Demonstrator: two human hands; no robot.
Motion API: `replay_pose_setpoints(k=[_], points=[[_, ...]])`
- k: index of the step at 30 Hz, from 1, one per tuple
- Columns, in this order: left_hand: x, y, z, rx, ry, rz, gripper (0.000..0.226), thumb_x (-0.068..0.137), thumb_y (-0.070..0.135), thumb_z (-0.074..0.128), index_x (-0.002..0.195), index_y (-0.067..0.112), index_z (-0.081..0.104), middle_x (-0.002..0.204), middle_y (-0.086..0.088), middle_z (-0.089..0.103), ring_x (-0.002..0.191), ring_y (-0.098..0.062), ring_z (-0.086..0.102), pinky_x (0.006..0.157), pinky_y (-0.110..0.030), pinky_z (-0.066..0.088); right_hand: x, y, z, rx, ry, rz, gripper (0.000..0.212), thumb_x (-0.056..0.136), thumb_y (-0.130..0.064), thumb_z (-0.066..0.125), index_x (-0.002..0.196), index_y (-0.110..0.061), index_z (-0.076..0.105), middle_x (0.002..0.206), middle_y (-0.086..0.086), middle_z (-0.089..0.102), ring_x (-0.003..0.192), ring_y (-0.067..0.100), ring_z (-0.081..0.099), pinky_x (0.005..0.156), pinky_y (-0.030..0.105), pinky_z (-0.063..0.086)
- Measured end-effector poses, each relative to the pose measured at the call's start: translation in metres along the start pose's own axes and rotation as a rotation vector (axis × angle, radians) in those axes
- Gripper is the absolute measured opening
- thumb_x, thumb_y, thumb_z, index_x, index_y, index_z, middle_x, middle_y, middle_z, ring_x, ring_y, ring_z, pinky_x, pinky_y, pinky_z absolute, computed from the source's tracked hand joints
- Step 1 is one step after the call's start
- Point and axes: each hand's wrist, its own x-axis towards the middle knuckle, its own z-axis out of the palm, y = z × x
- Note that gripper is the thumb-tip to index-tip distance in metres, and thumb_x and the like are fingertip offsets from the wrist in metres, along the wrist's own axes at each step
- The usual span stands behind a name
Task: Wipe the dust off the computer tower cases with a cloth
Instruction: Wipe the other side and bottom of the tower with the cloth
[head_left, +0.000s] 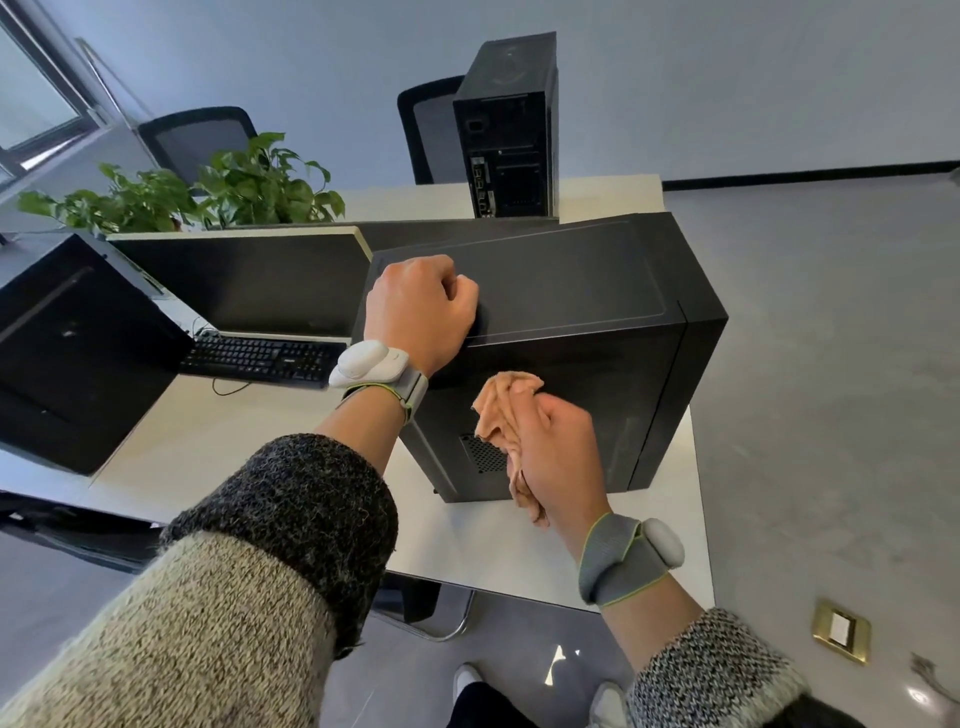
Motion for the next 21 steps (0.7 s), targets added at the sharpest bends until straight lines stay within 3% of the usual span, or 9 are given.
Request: replay_pose_setpoints(k=[3,7,12,15,18,21], points=[[0.000,-0.001,-0.001,-0.035,0.001,0.020,0.032,0.095,0.026,0.059,0.065,0.012,0.059,0.061,0.001,0.055,0.056,-0.014,0.051,0.054,-0.020,0.037,-0.003,0.013,0.003,0.015,0.002,0.089,0.066,0.104,-0.057,0.054,0.070,0.000,0.053,0.055,0.024,0.045,0.046,0.028,0.042,0.046,0.040,0.036],[-0.002,-0.004,-0.002,-0.097,-0.007,0.068,0.033,0.095,0.025,0.060,0.065,0.012,0.059,0.060,0.000,0.056,0.057,-0.016,0.054,0.055,-0.022,0.043,-0.018,0.025,0.008,0.005,0.016,0.292,0.060,0.108,-0.047,0.054,0.063,-0.007,0.050,0.050,0.016,0.042,0.032,0.024,0.036,0.039,0.025,0.026],[0.000,-0.013,-0.003,-0.207,-0.024,0.132,0.034,0.095,0.023,0.061,0.063,0.014,0.056,0.058,0.003,0.052,0.056,-0.015,0.053,0.055,-0.024,0.043,-0.010,-0.007,0.028,-0.007,0.134,0.058,0.058,0.106,-0.045,0.056,0.068,-0.002,0.053,0.056,0.022,0.045,0.047,0.031,0.044,0.045,0.040,0.038],[-0.001,-0.016,-0.007,-0.337,-0.034,0.099,0.034,0.093,0.024,0.062,0.062,0.011,0.056,0.057,-0.001,0.054,0.056,-0.017,0.053,0.056,-0.030,0.047,-0.013,0.008,0.032,-0.066,0.138,0.130,0.060,0.101,-0.055,0.057,0.064,-0.008,0.050,0.056,0.022,0.045,0.049,0.030,0.043,0.048,0.050,0.040],[0.002,-0.025,-0.015,-0.532,-0.042,-0.012,0.034,0.092,0.023,0.066,0.062,0.007,0.058,0.056,-0.003,0.054,0.054,-0.012,0.046,0.062,-0.032,0.047,-0.023,0.019,0.040,-0.051,0.134,0.278,0.063,0.105,-0.048,0.058,0.064,-0.002,0.046,0.049,0.015,0.041,0.039,0.026,0.039,0.050,0.046,0.035],[0.000,-0.041,-0.030,-0.674,-0.058,-0.117,0.037,0.093,0.025,0.069,0.063,0.007,0.060,0.054,0.006,0.048,0.055,-0.006,0.044,0.062,-0.028,0.045,-0.021,0.004,0.049,-0.064,0.160,0.156,0.064,0.105,-0.051,0.055,0.068,0.001,0.049,0.054,0.015,0.043,0.050,0.030,0.040,0.053,0.044,0.035]])
